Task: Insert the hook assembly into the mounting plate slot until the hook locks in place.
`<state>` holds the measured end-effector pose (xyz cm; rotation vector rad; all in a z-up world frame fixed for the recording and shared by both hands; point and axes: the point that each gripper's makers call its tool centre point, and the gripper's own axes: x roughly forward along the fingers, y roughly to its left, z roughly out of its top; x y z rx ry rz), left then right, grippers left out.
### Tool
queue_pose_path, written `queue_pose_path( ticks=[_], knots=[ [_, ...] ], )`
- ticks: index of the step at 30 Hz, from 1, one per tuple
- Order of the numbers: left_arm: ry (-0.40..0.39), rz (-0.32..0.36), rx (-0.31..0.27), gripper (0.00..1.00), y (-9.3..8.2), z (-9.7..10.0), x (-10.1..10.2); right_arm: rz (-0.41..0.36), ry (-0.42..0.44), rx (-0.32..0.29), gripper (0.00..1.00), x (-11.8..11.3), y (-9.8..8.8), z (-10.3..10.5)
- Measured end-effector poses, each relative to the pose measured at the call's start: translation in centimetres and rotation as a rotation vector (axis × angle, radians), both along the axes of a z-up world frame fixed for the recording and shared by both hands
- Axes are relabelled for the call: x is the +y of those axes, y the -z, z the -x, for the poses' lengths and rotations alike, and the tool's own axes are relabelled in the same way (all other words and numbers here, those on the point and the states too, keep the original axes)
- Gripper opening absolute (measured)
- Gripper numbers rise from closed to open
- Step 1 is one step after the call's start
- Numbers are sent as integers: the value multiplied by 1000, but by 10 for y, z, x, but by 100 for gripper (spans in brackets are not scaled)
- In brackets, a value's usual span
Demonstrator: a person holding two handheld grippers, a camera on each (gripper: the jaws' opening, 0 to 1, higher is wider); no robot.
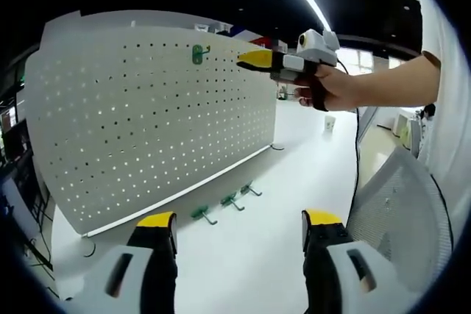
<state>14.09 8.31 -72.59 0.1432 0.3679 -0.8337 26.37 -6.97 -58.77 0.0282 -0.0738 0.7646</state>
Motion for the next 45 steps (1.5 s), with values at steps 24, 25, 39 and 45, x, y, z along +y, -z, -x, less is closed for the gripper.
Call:
queue_pose_path(
  ticks=[24,25,39,45],
  knots=[
    [-3,24,-1,71,-3,-3,-4,50,22,109,56,-51,60,45],
    [-4,24,-1,71,-3,-3,-4,51,23,111,56,-52,60,46],
    [-8,21,3,71,0,-5,-2,89,4,165,58,-65,86,70],
    [-12,20,8,71,2,-5,0,99,7,192,59,-71,96,80]
  ],
)
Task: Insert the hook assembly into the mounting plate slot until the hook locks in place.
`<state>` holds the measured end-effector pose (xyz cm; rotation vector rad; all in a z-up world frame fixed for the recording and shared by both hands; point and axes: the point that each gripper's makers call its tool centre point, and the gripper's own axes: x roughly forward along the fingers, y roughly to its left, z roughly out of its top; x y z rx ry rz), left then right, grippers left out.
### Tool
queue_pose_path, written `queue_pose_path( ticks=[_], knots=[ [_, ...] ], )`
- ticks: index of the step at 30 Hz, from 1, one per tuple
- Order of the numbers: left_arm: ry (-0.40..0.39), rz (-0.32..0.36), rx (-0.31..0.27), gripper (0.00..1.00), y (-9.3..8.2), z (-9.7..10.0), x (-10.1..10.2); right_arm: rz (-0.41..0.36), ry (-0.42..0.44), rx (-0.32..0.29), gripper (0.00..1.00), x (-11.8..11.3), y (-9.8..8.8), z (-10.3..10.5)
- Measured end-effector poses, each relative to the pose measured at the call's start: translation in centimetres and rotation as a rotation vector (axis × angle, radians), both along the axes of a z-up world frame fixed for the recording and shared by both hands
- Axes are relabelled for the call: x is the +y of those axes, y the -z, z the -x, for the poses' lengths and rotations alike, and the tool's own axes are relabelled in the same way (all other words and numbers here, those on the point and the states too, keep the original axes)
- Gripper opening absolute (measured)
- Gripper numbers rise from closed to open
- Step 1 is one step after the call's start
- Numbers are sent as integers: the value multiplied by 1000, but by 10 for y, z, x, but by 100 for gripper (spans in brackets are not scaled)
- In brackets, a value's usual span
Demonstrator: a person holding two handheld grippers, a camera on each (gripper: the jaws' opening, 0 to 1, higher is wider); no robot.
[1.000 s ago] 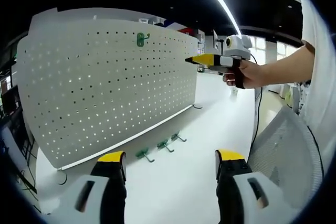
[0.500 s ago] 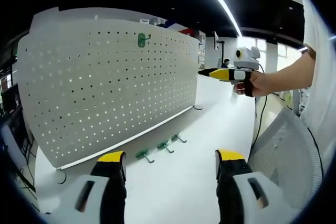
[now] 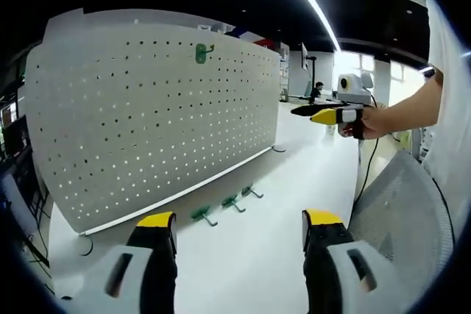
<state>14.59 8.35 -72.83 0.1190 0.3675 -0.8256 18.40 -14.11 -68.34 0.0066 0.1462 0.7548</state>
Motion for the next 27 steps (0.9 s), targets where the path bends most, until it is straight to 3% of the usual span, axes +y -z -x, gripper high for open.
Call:
queue_pose_path(
  ticks=[27],
  knots=[
    [7,-22,21,72,14,4,7,54,27,114,63,-21,45,34]
  ],
)
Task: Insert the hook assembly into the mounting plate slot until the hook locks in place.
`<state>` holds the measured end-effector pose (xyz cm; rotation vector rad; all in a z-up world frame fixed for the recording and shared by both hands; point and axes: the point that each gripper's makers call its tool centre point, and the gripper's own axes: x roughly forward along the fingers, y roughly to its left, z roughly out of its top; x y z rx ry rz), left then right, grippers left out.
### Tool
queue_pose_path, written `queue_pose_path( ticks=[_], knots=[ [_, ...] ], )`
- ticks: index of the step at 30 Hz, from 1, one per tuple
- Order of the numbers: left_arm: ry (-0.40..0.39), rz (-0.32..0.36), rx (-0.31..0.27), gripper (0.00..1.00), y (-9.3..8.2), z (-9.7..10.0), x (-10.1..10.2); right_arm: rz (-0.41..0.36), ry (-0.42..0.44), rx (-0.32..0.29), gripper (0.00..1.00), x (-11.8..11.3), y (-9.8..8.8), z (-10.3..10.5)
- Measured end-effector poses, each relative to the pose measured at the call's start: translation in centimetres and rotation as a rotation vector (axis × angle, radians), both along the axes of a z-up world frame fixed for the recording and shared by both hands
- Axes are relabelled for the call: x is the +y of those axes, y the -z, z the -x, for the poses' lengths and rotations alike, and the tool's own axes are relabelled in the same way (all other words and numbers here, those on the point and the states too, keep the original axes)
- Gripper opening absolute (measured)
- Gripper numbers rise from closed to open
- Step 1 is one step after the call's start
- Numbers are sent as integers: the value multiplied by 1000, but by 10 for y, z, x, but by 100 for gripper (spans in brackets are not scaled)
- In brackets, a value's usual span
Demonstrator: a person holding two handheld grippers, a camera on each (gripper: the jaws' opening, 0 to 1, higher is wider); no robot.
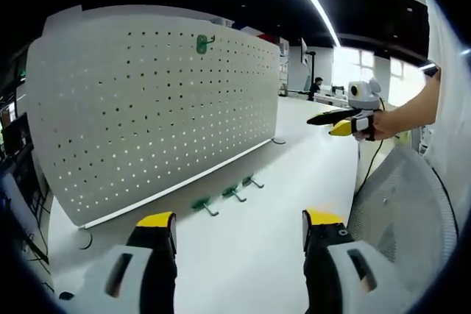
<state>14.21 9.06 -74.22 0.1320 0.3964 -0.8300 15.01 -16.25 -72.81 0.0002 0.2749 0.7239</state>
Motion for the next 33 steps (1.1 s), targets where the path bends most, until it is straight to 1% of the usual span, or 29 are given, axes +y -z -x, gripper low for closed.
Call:
queue_pose_path(
  ticks=[7,12,18,24,33],
  knots=[
    [-7,-3,8,72,4,1,2,3,2,19,64,-2,7,7],
    [-10,-8,17,72,9,2,6,3,0,46,66,-3,14,13],
    [-22,-16,25,72,14,1,13,8,-4,60,68,-3,18,20],
    [-21,-21,32,72,17,3,15,0,2,75,69,-5,23,25],
    [-20,-20,42,72,20,6,14,9,7,86,69,-7,27,31]
  ],
)
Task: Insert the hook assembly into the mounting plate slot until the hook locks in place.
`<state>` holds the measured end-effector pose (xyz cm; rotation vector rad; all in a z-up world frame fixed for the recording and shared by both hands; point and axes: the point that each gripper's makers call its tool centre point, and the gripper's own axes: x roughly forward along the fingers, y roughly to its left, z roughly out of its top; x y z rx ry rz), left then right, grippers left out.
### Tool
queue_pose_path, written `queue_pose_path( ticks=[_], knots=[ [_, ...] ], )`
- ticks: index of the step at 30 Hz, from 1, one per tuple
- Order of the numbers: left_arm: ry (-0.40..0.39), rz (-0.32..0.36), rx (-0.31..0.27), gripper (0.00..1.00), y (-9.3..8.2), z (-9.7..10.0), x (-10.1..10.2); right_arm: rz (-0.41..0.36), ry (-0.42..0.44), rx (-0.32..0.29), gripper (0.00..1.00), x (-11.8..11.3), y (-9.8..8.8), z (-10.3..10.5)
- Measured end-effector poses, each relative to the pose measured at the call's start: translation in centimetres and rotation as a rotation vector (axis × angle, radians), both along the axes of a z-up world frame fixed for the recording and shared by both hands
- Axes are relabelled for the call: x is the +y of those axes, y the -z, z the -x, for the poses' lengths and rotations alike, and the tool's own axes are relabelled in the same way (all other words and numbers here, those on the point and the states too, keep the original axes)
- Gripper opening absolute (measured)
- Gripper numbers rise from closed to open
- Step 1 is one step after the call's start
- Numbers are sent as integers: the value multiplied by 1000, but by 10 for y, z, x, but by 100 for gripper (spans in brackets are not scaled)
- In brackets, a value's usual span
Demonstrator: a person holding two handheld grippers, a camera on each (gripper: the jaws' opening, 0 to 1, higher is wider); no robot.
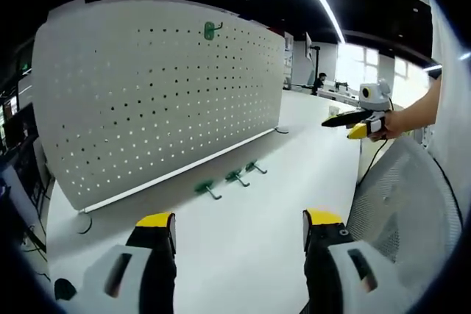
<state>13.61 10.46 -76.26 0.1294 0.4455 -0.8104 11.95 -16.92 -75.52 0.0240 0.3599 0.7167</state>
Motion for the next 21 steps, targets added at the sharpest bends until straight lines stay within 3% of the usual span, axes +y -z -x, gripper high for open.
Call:
queue_pose_path(
  ticks=[21],
  knots=[
    [-1,-2,12,72,5,3,0,6,-3,36,70,0,8,4]
  ],
)
